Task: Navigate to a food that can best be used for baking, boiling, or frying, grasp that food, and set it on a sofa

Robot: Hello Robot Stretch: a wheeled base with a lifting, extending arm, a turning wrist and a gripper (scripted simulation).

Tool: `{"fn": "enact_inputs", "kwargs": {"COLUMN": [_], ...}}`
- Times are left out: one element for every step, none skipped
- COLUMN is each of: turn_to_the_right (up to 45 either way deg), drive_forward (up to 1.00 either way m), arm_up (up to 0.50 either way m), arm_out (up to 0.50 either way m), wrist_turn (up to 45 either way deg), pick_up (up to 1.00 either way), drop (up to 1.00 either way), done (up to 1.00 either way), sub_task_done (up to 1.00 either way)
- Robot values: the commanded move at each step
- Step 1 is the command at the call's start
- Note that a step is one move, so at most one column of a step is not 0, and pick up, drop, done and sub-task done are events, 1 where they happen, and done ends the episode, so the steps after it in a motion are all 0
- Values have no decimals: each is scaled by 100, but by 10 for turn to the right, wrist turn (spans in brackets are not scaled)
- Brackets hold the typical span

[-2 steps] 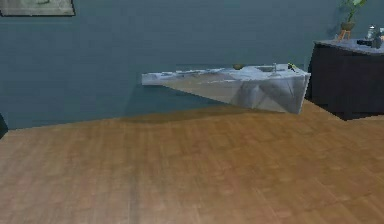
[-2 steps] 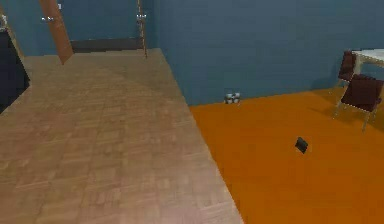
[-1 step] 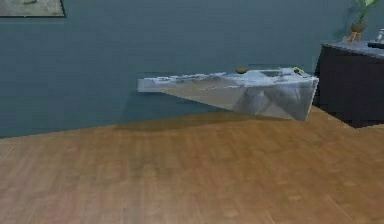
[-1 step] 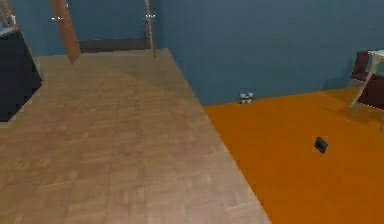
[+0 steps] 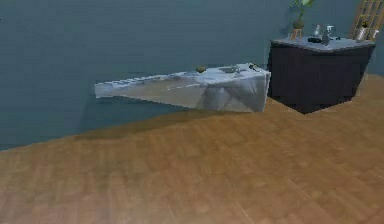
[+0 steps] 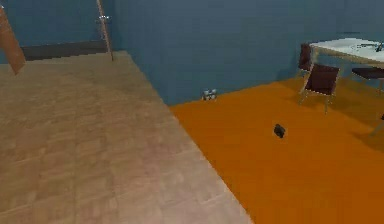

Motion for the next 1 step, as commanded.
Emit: {"fn": "enact_inputs", "kwargs": {"turn_to_the_right": [0], "drive_forward": [100], "arm_up": [0], "arm_out": [0], "wrist_turn": [0], "pick_up": [0], "drop": [0], "done": [0], "sub_task_done": [0]}}
